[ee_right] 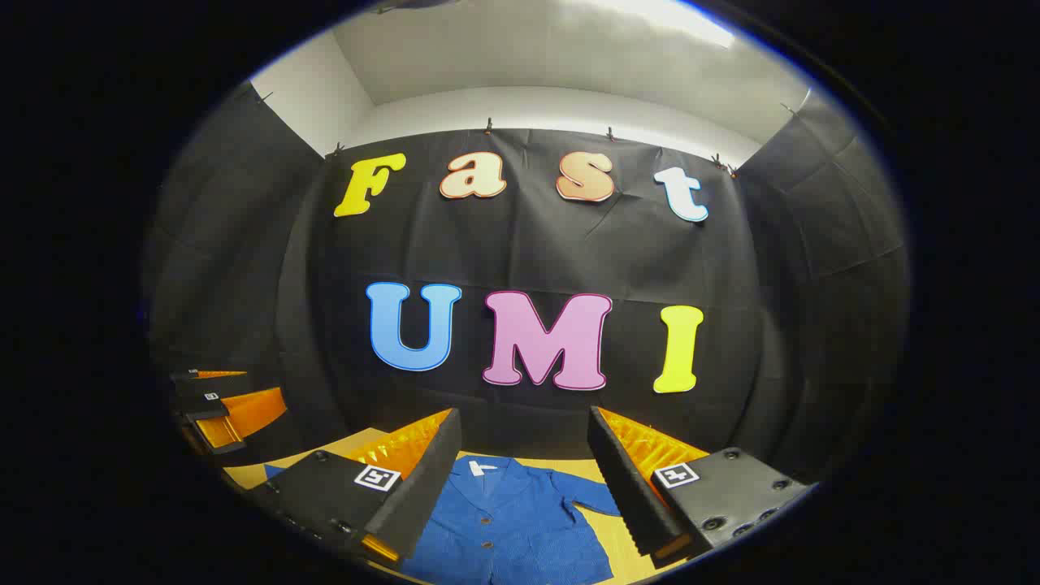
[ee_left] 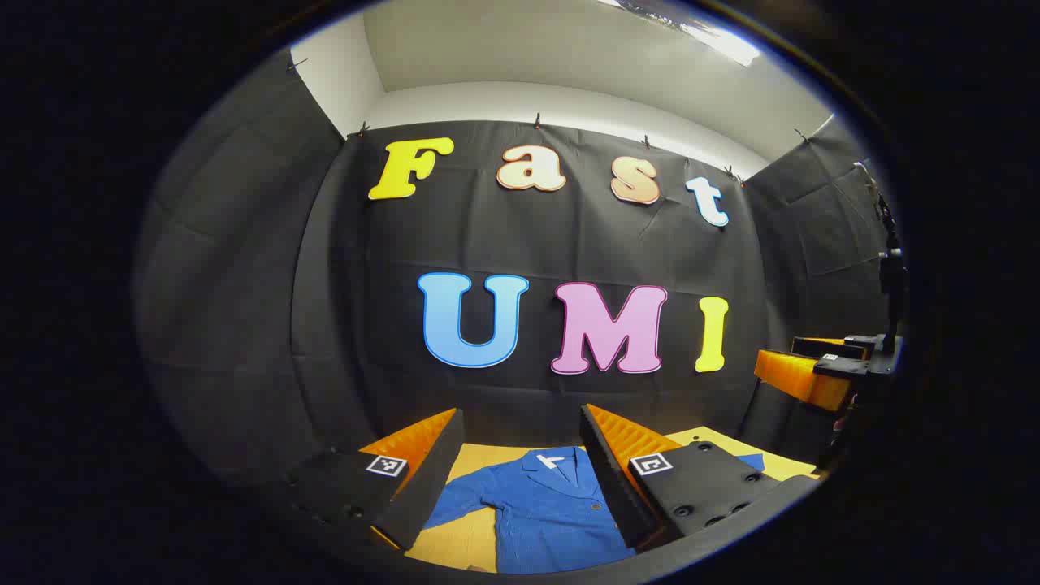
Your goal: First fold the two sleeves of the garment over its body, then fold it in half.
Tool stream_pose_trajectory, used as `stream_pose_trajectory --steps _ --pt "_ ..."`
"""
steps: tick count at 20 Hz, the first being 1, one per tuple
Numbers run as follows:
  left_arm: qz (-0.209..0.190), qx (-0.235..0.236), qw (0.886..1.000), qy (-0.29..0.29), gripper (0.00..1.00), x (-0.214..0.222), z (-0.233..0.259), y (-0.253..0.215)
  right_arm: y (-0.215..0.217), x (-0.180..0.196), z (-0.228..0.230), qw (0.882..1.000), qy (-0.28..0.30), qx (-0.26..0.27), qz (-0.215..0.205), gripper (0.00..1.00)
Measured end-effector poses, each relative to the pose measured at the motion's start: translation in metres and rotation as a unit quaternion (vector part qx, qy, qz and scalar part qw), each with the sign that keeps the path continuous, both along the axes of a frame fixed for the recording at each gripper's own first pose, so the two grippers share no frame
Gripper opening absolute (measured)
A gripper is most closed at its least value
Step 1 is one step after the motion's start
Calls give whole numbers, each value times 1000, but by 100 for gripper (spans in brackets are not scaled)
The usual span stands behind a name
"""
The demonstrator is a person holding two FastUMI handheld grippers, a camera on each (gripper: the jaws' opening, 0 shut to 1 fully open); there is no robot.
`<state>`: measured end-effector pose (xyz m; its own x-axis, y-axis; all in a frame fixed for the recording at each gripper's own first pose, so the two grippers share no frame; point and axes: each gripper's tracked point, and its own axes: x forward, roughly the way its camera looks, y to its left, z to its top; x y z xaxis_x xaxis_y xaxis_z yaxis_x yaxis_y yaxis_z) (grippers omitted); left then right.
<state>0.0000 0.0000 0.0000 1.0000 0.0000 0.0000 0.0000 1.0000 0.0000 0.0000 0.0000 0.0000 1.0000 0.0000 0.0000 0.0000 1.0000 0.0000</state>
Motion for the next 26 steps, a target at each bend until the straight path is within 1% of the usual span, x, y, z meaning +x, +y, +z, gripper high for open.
stream_pose_trajectory --steps 3,4,5,6,7,12,13,15,16,26 --pt "-3 2 1000 4 82 4 -3 -2 0 2 -2 1000 2 -2 -1 92" --pt "-5 3 1000 5 82 5 -4 -3 -1 3 -2 1000 2 -3 -2 97" --pt "-7 5 1000 6 82 7 -4 -4 -1 3 -2 1000 2 -4 -4 97" --pt "-10 6 1000 5 82 10 -4 -5 -3 4 -3 1000 1 -3 -5 100" --pt "-12 7 1000 5 82 12 -4 -7 -4 4 -3 1000 1 -2 -7 97" --pt "-21 15 1000 3 82 17 -2 -12 -10 11 -9 1000 7 7 -16 97" --pt "-21 15 1000 3 82 18 -1 -12 -10 11 -10 1000 8 10 -16 92" --pt "-22 14 1000 3 82 17 -2 -13 -11 12 -11 1000 11 11 -17 92" --pt "-22 12 1000 5 82 18 -3 -13 -12 12 -13 1000 13 11 -18 97" --pt "-35 0 999 26 82 23 -20 -26 -13 12 -28 999 41 9 -13 98"
